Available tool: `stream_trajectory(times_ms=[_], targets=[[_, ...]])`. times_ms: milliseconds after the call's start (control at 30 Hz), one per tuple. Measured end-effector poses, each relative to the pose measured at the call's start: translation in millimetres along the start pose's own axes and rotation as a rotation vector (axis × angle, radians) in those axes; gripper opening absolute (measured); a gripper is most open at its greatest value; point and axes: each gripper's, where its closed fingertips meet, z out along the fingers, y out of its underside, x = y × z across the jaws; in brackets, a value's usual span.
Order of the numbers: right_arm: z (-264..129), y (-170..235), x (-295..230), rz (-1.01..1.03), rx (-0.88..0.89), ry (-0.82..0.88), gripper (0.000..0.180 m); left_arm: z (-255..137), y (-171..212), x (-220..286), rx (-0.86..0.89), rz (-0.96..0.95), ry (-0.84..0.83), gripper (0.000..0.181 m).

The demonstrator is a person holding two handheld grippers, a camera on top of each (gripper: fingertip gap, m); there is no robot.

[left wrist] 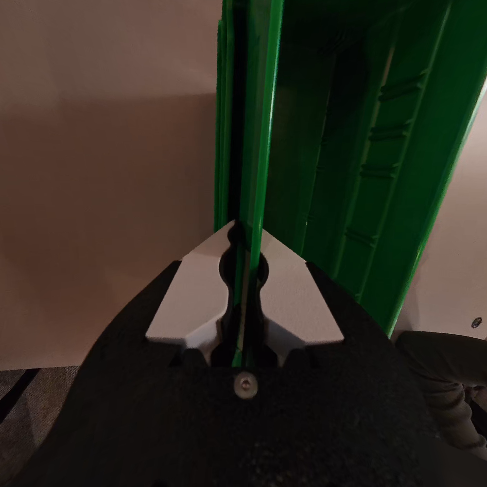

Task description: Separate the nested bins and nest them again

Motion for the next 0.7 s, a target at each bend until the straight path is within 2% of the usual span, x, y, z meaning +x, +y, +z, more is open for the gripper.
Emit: stream_trajectory(times_ms=[133, 167, 233, 267, 300, 400, 533, 700], targets=[[-0.7, -1.3, -1.4, -0.001, 0.005, -0.004, 0.096, -0.4, -0.2, 3.2, 0.003, -0.012, 0.014, 0.008], [-1.0, -1.7, -1.5, -0.001, 0.006, -0.004, 0.095, -2.0, -0.7, 9.6, 0.007, 0.001, 0.052, 0.020], [-1.4, -1.9, -1.2, -0.001, 0.007, -0.003, 0.095, -11.0, -4.9, 30.0, 0.052, 0.026, 0.166, 0.064], [-1.6, -2.0, -0.9, -0.001, 0.006, -0.003, 0.095, -18.7, -7.5, 35.1, 0.090, 0.067, 0.181, 0.078], [-1.7, -1.9, -0.4, -0.001, 0.006, -0.002, 0.096, -27.7, -8.4, 37.0, 0.127, 0.128, 0.169, 0.084], [-1.5, -2.2, 1.7, 0.001, 0.008, 0.005, 0.095, -59.9, -1.7, 47.1, 0.243, 0.347, 0.154, 0.084], [0.4, -0.1, 3.7, -0.007, -0.001, 0.018, 0.095, -100.5, 25.9, 59.2, 0.404, 0.561, 0.151, 0.086], [1.9, 3.3, 1.0, -0.050, -0.025, 0.043, 0.095, -119.9, 55.8, 31.0, 0.603, 0.623, 0.005, 0.090]])
